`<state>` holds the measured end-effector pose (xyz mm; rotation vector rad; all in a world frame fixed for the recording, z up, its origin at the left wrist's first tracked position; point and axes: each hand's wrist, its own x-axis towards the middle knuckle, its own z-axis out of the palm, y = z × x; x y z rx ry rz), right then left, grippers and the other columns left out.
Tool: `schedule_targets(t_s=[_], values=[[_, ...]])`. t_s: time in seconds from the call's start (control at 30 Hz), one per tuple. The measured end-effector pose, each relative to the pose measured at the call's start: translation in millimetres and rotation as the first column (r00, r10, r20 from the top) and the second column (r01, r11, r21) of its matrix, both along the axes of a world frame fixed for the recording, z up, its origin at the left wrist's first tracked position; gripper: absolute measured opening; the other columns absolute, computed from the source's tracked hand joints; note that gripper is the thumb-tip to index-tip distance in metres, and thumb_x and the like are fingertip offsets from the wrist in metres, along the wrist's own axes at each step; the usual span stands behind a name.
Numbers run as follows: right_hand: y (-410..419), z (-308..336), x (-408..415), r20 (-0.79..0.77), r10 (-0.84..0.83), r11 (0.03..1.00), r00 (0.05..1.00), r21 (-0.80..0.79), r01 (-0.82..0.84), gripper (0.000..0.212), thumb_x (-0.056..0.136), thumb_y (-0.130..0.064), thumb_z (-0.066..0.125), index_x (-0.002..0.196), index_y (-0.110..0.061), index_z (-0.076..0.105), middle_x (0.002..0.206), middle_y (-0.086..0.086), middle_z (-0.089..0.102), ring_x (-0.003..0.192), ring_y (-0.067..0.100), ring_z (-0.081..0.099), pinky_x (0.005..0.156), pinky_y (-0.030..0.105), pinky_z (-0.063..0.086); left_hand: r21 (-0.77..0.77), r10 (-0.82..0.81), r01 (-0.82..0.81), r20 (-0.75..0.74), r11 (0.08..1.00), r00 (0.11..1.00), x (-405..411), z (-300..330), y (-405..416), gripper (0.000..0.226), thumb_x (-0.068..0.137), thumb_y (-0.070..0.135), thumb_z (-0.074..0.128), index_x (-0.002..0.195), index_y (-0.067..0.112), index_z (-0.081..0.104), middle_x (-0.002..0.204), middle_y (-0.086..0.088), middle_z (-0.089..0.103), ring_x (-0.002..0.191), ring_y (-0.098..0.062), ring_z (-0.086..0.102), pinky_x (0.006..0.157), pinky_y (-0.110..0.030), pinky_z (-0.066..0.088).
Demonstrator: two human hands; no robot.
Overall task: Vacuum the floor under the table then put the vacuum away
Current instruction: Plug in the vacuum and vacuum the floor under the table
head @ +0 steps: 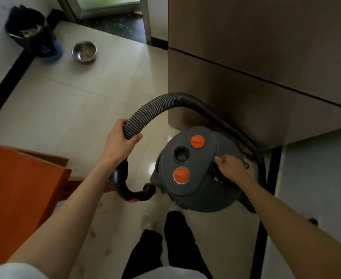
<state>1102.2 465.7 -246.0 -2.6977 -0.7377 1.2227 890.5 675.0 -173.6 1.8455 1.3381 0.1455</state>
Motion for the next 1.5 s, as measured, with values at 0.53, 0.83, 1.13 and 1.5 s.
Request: schedule_targets(t_s=[0.53,0.83,1.13,1.5], values=[[0,-78,-54,0.250,-0.100,0.980,0.963,0.192,0.051,0.070,0.098,-0.048,0.037,0.153,-0.018,0.006,0.142,0.014,0.041,0.132,0.032,0.031,0.107,0.044,0.016,-0.189,-0.044,0.039,-0.021,0.981,0.999,-49,-108,-32,0.055,0.085,0.023,0.068,0.133,0.013,0.043,0.107,0.004,0.052,0.096,-0.011,0.050,0.078,-0.024,0.038],[-18,-91,-75,0.273,-0.076,0.943,0.959,0.333,-0.020,0.063,0.098,-0.039,0.045,0.151,-0.016,0.018,0.117,0.010,0.055,0.118,0.027,0.042,0.100,0.038,0.021,-0.367,-0.037,0.024,-0.029,0.930,0.999,-47,-140,-62,0.057,0.086,0.019,0.066,0.133,0.013,0.033,0.109,-0.001,0.052,0.096,-0.017,0.054,0.076,-0.031,0.047],[-60,-97,-74,0.295,0.041,0.923,0.955,0.355,-0.149,0.073,0.087,-0.050,0.035,0.149,-0.013,0.025,0.090,0.000,0.045,0.101,0.025,0.046,0.080,0.025,0.013,-0.511,0.140,-0.099,0.043,0.854,0.989,-53,-161,-114,0.044,0.085,0.006,0.065,0.115,0.014,0.035,0.091,0.006,0.053,0.078,-0.002,0.054,0.061,-0.016,0.045],[-124,-92,-56,0.286,-0.029,0.944,0.958,0.322,-0.067,0.070,0.090,-0.049,0.046,0.149,-0.015,0.027,0.097,0.011,0.055,0.104,0.030,0.048,0.089,0.032,0.020,-0.554,0.025,0.003,0.042,0.832,0.999,-33,-166,-164,0.054,0.084,0.009,0.066,0.128,0.012,0.036,0.099,0.002,0.054,0.094,-0.017,0.057,0.083,-0.034,0.050]])
